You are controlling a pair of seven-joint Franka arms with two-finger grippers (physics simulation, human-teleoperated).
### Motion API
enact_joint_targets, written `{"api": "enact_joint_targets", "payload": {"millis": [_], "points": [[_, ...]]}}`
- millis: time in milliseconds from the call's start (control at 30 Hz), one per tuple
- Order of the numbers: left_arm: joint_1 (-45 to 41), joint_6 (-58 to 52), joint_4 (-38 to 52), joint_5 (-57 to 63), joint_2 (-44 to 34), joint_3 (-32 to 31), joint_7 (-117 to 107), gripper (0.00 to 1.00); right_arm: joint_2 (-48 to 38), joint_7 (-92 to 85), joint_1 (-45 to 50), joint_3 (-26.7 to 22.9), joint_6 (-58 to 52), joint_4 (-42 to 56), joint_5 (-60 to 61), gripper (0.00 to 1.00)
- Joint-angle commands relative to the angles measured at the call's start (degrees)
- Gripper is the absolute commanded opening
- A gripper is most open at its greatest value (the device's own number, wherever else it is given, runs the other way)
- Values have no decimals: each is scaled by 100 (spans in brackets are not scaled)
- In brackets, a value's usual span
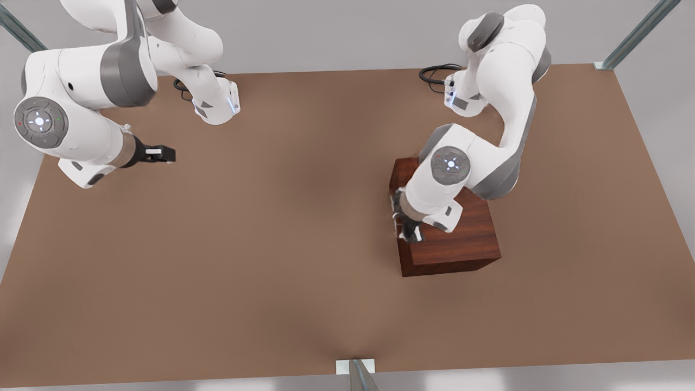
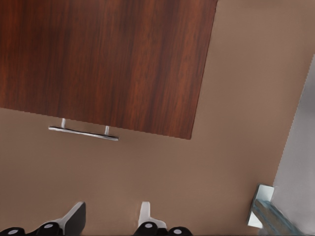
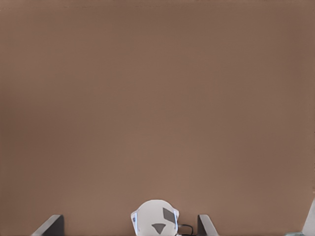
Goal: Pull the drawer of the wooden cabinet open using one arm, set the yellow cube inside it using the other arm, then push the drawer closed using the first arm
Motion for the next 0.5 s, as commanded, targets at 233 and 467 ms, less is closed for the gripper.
{"api": "enact_joint_targets", "payload": {"millis": [233, 467], "points": [[372, -2192, -1464, -1234, -1918, 2120, 15450, 100, -256, 118, -53, 1, 191, -223, -1, 100], [407, -2667, -1491, -1216, -1918, 2058, 14430, 100, -256, 118, -53, -8, 226, -223, -9, 100]]}}
